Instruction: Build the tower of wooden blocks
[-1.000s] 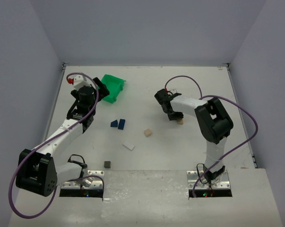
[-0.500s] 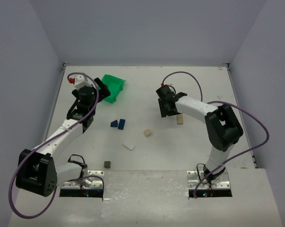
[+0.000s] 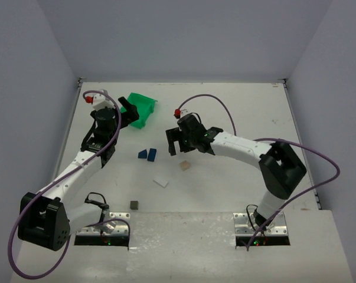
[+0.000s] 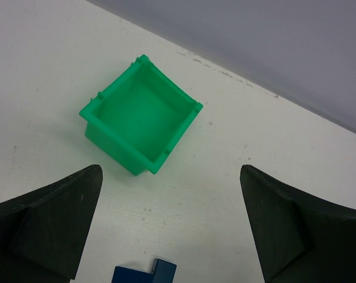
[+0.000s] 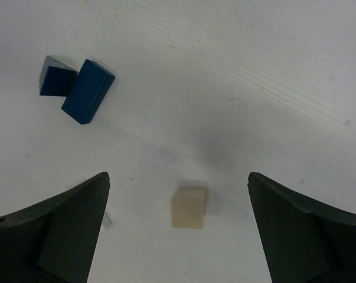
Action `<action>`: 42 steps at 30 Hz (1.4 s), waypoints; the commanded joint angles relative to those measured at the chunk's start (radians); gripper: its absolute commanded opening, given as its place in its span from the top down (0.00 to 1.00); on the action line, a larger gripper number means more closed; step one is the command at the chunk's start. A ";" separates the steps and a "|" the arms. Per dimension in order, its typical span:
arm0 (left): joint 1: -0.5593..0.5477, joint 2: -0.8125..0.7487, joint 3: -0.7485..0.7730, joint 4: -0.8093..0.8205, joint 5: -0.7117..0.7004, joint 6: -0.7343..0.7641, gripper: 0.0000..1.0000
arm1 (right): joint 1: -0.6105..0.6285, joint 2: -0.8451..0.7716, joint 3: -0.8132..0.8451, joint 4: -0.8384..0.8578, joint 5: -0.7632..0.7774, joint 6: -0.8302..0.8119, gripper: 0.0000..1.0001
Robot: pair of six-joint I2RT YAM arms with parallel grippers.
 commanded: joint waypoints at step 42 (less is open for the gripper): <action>-0.006 -0.163 -0.071 0.051 0.044 -0.014 0.00 | 0.298 0.469 0.319 0.078 0.486 0.311 0.72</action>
